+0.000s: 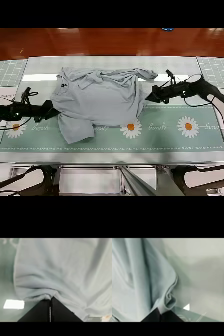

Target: Fold the shirts.

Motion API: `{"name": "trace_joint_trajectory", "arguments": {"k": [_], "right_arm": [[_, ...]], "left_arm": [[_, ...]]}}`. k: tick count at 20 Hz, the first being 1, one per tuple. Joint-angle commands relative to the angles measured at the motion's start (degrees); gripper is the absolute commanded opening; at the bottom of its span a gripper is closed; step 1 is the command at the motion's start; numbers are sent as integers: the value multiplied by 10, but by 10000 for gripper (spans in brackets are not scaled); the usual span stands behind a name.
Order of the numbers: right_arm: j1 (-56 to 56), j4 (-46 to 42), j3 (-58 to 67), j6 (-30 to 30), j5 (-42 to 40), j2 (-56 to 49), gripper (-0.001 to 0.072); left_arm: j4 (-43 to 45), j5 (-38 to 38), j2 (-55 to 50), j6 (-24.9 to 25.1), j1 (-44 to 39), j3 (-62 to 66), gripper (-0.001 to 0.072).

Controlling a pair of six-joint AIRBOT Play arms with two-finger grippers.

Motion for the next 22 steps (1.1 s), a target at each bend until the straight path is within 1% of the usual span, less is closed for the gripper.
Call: {"name": "trace_joint_trajectory", "arguments": {"k": [1,5,6,8,11,13,15,18,20,22], "right_arm": [[-17,-53,97,35,41,47,20],[-61,-106,267,76,45,158,20],[-70,-116,304,82,46,185,20],[-84,-142,364,88,42,246,20],[-94,-155,407,94,8,335,21],[-94,-169,418,94,-14,389,20],[-94,-210,419,100,-18,443,20],[-94,-285,419,119,-5,516,21],[-94,-309,419,124,9,558,21],[-94,-327,419,130,32,589,21]], "left_arm": [[-48,-30,31,0,0,84,16],[-163,-33,85,0,0,279,16],[-180,-34,92,-2,0,334,16],[-190,-34,104,-13,0,449,16],[-190,-34,118,-16,0,595,16],[-190,-34,130,-26,0,661,16],[-189,-34,153,-26,0,704,16],[-145,-33,212,-26,0,725,16],[-84,-37,261,-28,0,725,16],[-3,-51,310,-46,0,725,16]]}}
